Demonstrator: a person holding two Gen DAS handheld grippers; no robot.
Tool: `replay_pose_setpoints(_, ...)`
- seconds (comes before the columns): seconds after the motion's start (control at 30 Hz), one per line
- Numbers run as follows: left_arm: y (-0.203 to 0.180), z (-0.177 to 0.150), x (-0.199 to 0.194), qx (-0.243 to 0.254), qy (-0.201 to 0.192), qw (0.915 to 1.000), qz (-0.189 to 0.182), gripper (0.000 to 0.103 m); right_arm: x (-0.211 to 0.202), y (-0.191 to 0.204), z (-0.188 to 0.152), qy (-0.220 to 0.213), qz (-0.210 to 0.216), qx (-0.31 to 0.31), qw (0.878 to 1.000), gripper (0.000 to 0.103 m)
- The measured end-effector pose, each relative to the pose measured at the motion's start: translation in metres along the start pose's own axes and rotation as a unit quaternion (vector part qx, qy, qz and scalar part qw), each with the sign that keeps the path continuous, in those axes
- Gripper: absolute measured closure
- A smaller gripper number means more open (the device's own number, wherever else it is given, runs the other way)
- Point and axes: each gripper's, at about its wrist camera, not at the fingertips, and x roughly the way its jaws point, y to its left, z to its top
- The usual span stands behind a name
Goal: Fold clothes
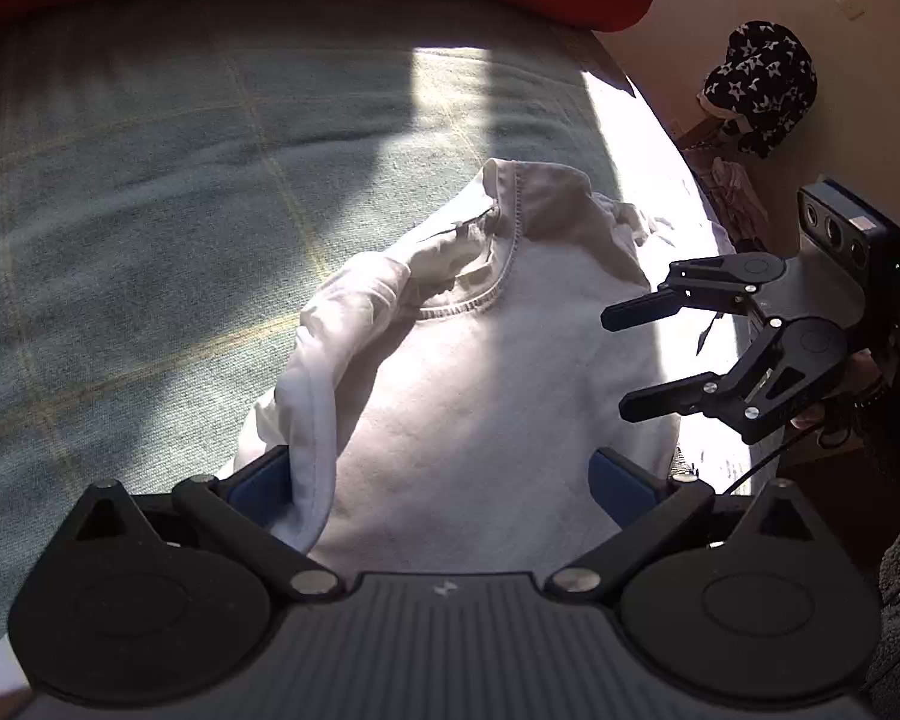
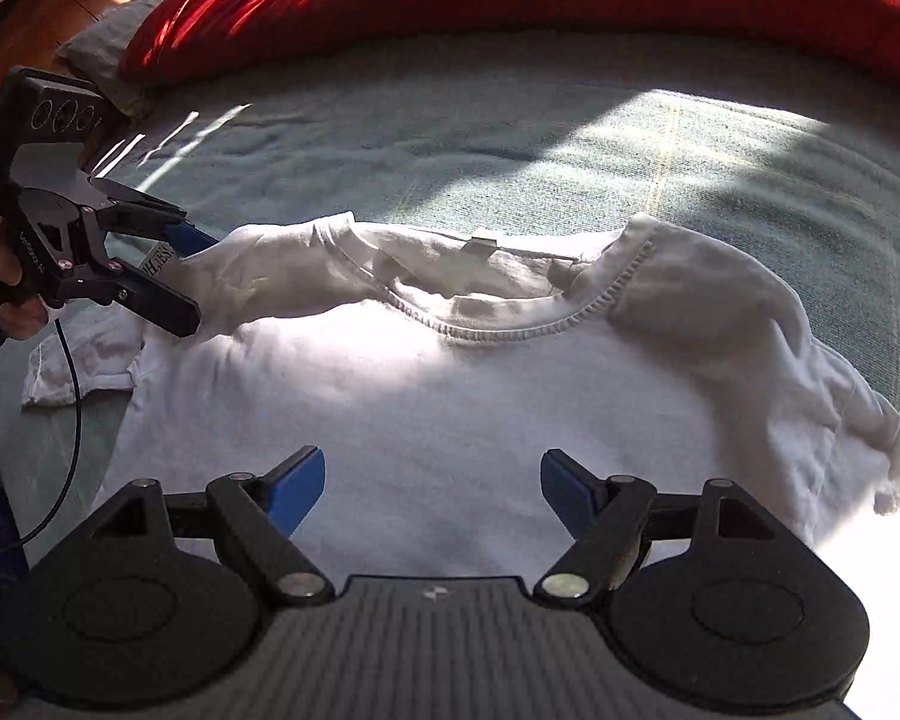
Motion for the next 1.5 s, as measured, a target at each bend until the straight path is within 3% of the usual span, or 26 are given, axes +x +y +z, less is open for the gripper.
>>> replay_pose_setpoints(0.1, -0.002, -0.003, 0.006, 0.014, 0.011, 0.9998, -0.012, 0.001, 0.009, 0.006, 0.003, 0.008, 0.008, -0.011, 1.0, 0.02)
replay_pose_setpoints(0.27, 0.022, 0.02, 0.021, -0.021, -0.01, 0.9996, -0.017, 0.001, 0.025, 0.01, 0.005, 0.021, 0.02, -0.011, 1.0, 0.02)
replay_pose_setpoints(0.47, 0.036, 0.04, 0.0, -0.065, -0.089, 0.9913, -0.072, 0.001, 0.032, 0.009, 0.002, 0.024, 0.018, -0.01, 1.0, 0.02)
replay_pose_setpoints(0.6, 0.046, 0.052, -0.02, -0.096, -0.156, 0.9768, -0.11, 0.001, 0.027, 0.002, 0.001, 0.02, 0.017, -0.008, 1.0, 0.02)
replay_pose_setpoints(0.63, 0.05, 0.055, -0.026, -0.1, -0.168, 0.9753, -0.102, 0.001, 0.025, 0.0, 0.002, 0.016, 0.018, -0.007, 1.0, 0.02)
replay_pose_setpoints(0.67, 0.052, 0.057, -0.027, -0.102, -0.17, 0.9765, -0.084, 0.001, 0.022, -0.003, 0.003, 0.011, 0.02, -0.006, 1.0, 0.02)
replay_pose_setpoints(0.8, 0.07, 0.067, 0.0, -0.111, -0.111, 0.9872, -0.028, 0.002, 0.005, -0.019, 0.027, -0.032, 0.032, -0.026, 0.999, 0.02)
replay_pose_setpoints(0.97, 0.091, 0.061, 0.032, -0.159, -0.07, 0.9827, -0.065, 0.002, 0.0, -0.063, 0.082, -0.06, 0.008, -0.074, 0.995, 0.02)
replay_pose_setpoints(1.07, 0.095, 0.058, 0.041, -0.165, -0.057, 0.981, -0.084, 0.002, 0.017, -0.098, 0.105, -0.014, 0.036, -0.075, 0.996, 0.019)
replay_pose_setpoints(1.2, 0.1, 0.061, 0.048, -0.183, -0.046, 0.9717, -0.142, 0.002, 0.046, -0.137, 0.114, 0.073, 0.109, -0.042, 0.99, 0.019)
replay_pose_setpoints(1.3, 0.099, 0.067, 0.056, -0.192, -0.048, 0.9641, -0.177, 0.002, 0.059, -0.149, 0.116, 0.11, 0.241, 0.008, 0.964, 0.01)
replay_pose_setpoints(1.37, 0.095, 0.073, 0.06, -0.194, -0.056, 0.9619, -0.185, 0.002, 0.068, -0.15, 0.117, 0.122, 0.285, 0.028, 0.95, 0.006)
replay_pose_setpoints(1.5, 0.093, 0.086, 0.033, -0.198, -0.139, 0.9426, -0.23, 0.002, 0.067, -0.144, 0.123, 0.103, 0.297, 0.027, 0.949, 0.007)
